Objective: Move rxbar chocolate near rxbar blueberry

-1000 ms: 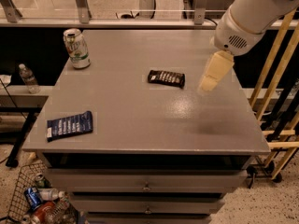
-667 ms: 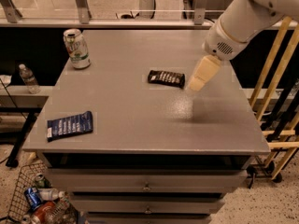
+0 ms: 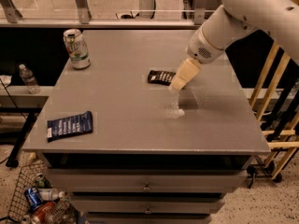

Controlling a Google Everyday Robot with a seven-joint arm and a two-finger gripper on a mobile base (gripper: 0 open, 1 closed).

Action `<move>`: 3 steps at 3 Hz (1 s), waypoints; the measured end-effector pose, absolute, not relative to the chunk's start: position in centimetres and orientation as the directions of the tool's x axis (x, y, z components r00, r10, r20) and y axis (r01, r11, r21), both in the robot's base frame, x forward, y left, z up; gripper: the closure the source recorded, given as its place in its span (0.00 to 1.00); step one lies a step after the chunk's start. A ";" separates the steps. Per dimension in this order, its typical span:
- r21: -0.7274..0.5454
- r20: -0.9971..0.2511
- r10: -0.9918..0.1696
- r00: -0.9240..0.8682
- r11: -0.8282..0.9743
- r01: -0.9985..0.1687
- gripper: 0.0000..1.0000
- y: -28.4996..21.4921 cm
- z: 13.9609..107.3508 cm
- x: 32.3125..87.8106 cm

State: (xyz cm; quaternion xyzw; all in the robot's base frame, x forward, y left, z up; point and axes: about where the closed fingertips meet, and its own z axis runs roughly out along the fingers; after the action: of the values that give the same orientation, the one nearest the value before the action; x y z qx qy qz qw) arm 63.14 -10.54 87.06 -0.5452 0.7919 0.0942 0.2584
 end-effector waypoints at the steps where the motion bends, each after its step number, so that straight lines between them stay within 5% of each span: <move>1: -0.111 -0.520 -0.814 -0.258 0.364 -0.925 0.00 -9.3 85.7 64.2; 3: -0.066 -0.507 -0.822 -0.261 0.338 -0.939 0.00 -8.3 83.7 65.0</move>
Offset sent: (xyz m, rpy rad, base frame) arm 0.0237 0.0241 -0.0350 0.0267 0.0641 0.0585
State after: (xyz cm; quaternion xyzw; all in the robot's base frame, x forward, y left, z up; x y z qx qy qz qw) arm 65.00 -8.27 83.67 -0.5614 0.7839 0.1253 0.2335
